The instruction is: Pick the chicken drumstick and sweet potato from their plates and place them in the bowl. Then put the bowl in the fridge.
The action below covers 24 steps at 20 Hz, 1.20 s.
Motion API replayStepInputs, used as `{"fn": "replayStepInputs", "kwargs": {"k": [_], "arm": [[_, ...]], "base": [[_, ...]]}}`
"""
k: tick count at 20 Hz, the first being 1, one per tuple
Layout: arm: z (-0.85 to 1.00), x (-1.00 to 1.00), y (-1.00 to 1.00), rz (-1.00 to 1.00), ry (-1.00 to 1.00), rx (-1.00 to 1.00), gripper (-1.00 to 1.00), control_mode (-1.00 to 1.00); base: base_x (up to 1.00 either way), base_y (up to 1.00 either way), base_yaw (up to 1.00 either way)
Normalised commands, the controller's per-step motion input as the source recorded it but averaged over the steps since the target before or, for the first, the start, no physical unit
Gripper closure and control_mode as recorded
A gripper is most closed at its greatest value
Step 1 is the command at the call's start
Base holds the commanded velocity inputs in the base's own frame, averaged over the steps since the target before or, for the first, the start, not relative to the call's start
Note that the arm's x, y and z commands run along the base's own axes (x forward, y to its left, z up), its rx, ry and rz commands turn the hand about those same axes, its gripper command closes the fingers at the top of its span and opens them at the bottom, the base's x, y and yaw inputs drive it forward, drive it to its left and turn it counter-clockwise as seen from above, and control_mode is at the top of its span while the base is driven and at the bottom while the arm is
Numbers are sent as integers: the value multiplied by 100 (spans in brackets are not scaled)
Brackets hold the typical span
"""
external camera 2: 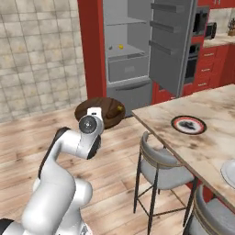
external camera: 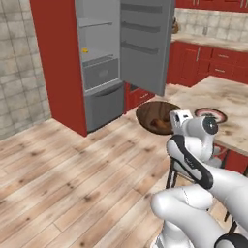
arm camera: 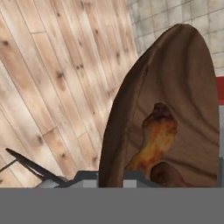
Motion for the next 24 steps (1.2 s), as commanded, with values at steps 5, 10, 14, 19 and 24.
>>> {"fn": "replayStepInputs", "kwargs": {"k": [5,10,14,19,24], "arm": [[0,0,0,0,0,0,100,100],[0,0,0,0,0,0,100,100],[0,0,0,0,0,0,100,100],[0,0,0,0,0,0,100,100],[0,0,0,0,0,0,100,100]], "base": [[71,38,-14],[70,42,-23],[68,46,-22],[68,46,-22],[72,42,-26]]}}
